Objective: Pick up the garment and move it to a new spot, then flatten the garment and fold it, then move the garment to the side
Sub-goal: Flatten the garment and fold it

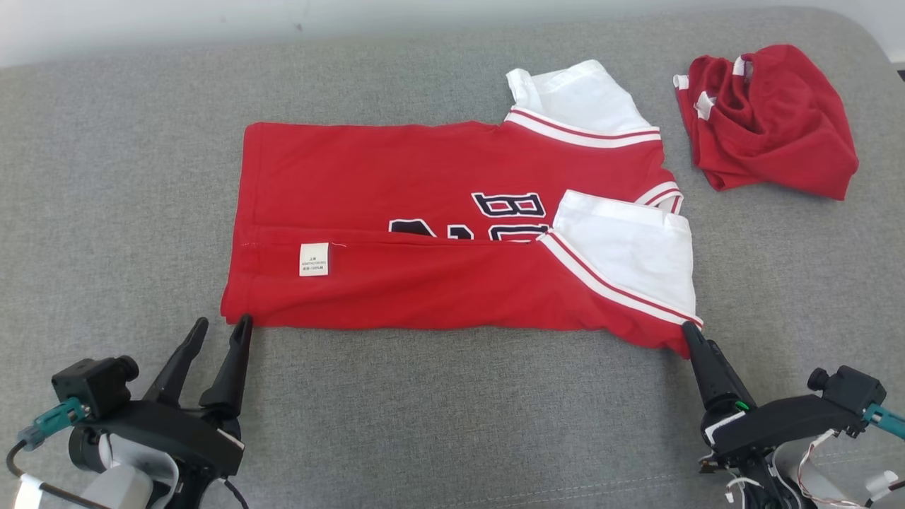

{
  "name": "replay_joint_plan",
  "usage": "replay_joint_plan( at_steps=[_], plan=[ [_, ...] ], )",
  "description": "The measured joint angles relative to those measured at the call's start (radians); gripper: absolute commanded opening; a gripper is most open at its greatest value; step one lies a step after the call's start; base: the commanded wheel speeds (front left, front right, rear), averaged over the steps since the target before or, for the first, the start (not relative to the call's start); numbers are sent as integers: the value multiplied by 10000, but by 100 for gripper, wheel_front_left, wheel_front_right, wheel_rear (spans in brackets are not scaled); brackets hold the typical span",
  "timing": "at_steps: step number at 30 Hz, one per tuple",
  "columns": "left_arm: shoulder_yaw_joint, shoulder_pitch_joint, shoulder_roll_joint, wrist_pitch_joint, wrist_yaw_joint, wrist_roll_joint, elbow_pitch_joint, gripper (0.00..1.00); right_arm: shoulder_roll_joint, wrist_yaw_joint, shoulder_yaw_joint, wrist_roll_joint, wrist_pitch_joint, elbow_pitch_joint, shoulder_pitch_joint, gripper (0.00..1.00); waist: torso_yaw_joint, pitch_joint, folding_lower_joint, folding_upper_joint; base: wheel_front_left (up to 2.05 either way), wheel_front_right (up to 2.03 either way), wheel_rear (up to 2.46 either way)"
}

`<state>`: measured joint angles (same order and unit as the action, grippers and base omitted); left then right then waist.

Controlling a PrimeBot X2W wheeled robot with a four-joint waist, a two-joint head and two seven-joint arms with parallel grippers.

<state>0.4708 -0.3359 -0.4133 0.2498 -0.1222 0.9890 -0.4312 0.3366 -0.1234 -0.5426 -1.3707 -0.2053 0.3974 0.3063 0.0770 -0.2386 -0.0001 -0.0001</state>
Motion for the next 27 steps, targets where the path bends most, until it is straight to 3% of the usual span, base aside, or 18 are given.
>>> replay_joint_plan(
  at_steps=[16, 19, 22, 27],
  plan=[
    [19, -374, 265, -58, -2, -35, -286, 100, -451, 2, -219, 17, 169, 1080, 799, 100, -19, -238, 2, 1, 0, 0, 0],
    [44, -681, 357, -255, -2, -10, -552, 100, -493, 2, -286, 67, 224, 1208, 952, 37, 2, -289, 1, 1, 0, 0, 0],
    [94, -852, 418, -504, -2, 105, -928, 100, -506, 0, -336, 88, 286, 1275, 1013, 0, 39, -336, 1, 1, 0, 0, 0],
    [79, -1026, 454, -886, 0, 245, -1661, 100, -675, 2, -516, 192, 458, 1377, 1207, 0, 133, -424, 1, 2, 0, 0, 0]
  ],
)
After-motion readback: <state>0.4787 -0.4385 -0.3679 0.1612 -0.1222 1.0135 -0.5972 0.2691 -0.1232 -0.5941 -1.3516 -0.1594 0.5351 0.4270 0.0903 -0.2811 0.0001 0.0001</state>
